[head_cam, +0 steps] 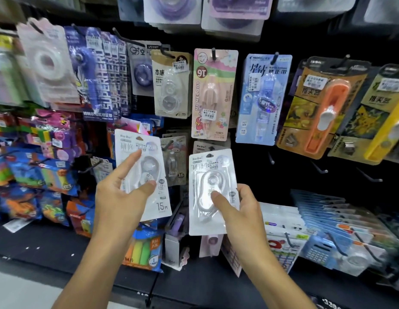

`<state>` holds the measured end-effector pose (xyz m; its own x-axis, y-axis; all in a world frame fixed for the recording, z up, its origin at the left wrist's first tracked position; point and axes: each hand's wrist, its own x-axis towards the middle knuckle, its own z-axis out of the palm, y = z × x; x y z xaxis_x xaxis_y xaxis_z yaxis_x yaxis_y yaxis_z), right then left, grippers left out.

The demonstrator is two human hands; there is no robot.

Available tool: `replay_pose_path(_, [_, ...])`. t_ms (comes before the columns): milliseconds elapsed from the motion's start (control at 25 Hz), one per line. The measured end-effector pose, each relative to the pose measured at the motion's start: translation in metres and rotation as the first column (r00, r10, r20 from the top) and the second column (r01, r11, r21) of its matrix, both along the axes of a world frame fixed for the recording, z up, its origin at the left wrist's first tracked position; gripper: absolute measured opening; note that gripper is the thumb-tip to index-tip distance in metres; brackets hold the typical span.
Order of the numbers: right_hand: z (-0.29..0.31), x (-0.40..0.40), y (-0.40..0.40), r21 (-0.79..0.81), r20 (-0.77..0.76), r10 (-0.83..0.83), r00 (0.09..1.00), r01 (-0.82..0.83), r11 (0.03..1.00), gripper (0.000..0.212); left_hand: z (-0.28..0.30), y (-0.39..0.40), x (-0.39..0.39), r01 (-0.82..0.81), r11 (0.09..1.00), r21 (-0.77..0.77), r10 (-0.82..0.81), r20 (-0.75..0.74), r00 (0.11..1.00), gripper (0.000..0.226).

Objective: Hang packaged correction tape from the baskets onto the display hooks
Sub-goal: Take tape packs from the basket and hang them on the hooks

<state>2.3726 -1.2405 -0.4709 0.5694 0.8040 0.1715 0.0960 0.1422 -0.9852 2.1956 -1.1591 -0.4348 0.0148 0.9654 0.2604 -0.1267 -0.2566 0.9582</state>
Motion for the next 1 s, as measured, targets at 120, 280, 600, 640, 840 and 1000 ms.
replay_pose_path(120, [0.005, 0.002, 0.014, -0.096, -0.066, -0.084, 0.994, 0.078, 0.992, 0.033, 0.000, -0.001, -0.001, -0.025, 0.997, 0.075, 0.030, -0.066, 0.997, 0.077])
replay_pose_path(280, [0.001, -0.002, 0.014, -0.161, 0.095, -0.027, 0.995, 0.042, 0.986, 0.061, -0.006, 0.002, 0.015, 0.175, 0.984, 0.040, -0.168, -0.144, 0.975, 0.102])
replay_pose_path(600, [0.005, 0.001, 0.010, 0.002, -0.013, 0.247, 0.969, -0.247, 0.969, 0.047, -0.013, 0.027, 0.030, 0.323, 0.946, 0.044, -0.314, -0.139, 0.939, 0.040])
replay_pose_path(640, [0.003, 0.000, 0.008, 0.009, -0.010, 0.302, 0.953, -0.302, 0.953, 0.046, -0.014, 0.031, 0.026, 0.290, 0.956, 0.043, -0.284, -0.112, 0.952, 0.033])
replay_pose_path(840, [-0.014, -0.016, -0.004, 0.010, 0.005, 0.114, 0.993, -0.114, 0.993, 0.062, -0.012, 0.045, 0.016, 0.140, 0.988, 0.070, -0.113, -0.296, 0.949, 0.033])
replay_pose_path(1000, [-0.011, -0.022, -0.014, 0.007, -0.012, -0.079, 0.997, 0.079, 0.997, 0.055, -0.026, 0.039, 0.017, 0.150, 0.981, 0.123, -0.043, -0.618, 0.785, 0.068])
